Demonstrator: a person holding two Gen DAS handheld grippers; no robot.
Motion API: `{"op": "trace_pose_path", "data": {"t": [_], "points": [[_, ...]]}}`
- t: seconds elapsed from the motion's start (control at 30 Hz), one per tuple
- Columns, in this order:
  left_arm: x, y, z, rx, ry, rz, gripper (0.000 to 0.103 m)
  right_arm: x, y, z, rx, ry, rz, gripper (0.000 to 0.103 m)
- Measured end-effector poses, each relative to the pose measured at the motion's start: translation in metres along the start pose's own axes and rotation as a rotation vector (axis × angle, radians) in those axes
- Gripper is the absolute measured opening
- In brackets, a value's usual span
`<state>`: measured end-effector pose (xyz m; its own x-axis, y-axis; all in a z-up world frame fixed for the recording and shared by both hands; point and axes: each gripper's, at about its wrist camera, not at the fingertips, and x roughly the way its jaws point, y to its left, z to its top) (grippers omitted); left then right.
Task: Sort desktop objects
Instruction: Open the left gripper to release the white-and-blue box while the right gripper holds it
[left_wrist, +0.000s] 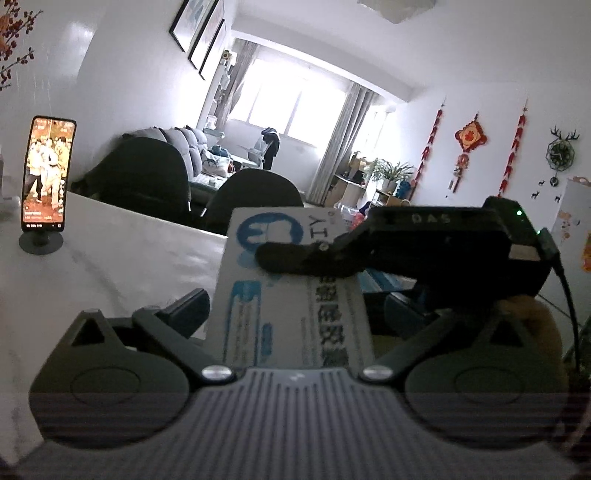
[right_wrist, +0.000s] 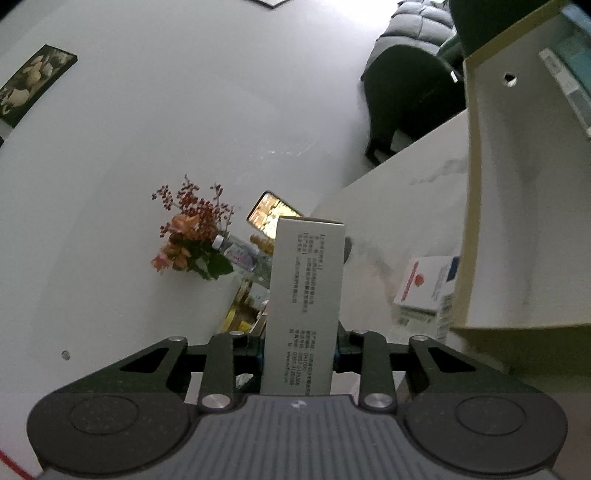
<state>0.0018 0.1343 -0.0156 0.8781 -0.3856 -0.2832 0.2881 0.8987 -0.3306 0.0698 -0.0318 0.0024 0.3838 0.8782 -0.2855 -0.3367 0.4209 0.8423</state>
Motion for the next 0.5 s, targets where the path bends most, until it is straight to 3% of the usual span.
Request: {"op": "trace_pose_path", "data": {"t": [0.5], "points": [[0.0, -0.004, 0.0, 0.007, 0.017, -0.084, 0.103, -0.037, -0.004, 0.038, 0.011, -0.134, -0.041, 0.033]]}}
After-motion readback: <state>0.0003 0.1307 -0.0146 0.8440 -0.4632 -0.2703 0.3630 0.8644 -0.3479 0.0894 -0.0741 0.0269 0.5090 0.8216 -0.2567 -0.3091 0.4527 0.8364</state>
